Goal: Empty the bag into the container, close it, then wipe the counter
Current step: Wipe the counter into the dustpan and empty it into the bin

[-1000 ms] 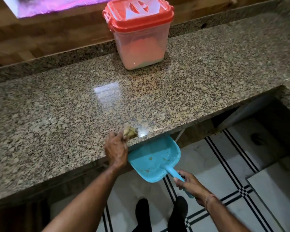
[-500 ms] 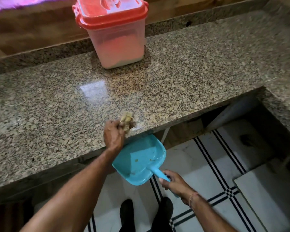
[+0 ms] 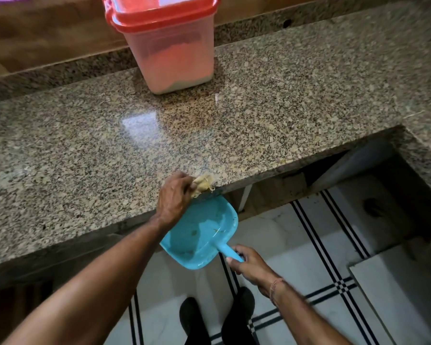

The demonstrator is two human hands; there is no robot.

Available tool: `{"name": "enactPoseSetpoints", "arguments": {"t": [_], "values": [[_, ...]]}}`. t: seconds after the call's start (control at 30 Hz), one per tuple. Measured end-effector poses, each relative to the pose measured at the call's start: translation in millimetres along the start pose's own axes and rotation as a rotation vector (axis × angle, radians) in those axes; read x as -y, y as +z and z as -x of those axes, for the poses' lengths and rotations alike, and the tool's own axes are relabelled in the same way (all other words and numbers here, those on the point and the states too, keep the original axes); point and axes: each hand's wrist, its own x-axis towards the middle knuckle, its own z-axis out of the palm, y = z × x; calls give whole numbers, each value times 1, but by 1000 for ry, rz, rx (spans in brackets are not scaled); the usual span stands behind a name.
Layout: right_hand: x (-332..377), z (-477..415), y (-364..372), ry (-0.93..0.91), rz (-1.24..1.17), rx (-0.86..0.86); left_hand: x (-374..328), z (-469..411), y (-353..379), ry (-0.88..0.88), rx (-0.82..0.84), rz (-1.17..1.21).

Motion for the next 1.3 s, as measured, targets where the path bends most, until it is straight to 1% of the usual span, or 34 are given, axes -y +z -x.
{"name": "enactPoseSetpoints", "arguments": {"t": [0.07, 0.13, 0.3, 0.53, 0.6, 0.67, 0.73, 0.8, 0.9, 0.97, 1.0, 1.07, 1.13, 1.3], "values": [[3, -1, 2, 8, 9, -8, 2, 1, -1, 73, -11, -39], [7, -1, 5, 4, 9, -6, 0, 0, -2, 89, -15, -59], [15, 4, 14, -4, 9, -11, -5, -9, -10, 34, 50, -50], [27, 15, 21, 6, 26, -9, -5, -17, -15, 31, 92, -14], [30, 17, 22, 8, 25, -10, -6, -10, -15, 35, 50, 0], [31, 17, 23, 10, 30, -9, -8, 5, -15, 91, -6, 15], [33, 17, 21, 17, 42, -13, -9, 24, -11, 153, -10, 6], [34, 16, 20, 16, 47, -13, -12, 37, -12, 177, -2, 12], [36, 15, 19, 13, 49, -8, -10, 28, -22, 148, -81, 117], [35, 11, 17, 8, 45, -3, -7, 11, -33, 84, -150, 172], [34, 10, 18, 9, 41, 1, -5, 2, -36, 46, -154, 193], [31, 6, 18, 10, 34, 1, -2, -9, -31, 0, -96, 232], [28, 2, 18, 14, 31, 9, 0, -11, -18, 10, -2, 245], [22, 2, 15, 8, 43, 25, 14, -7, -13, 246, 73, 53]]}}
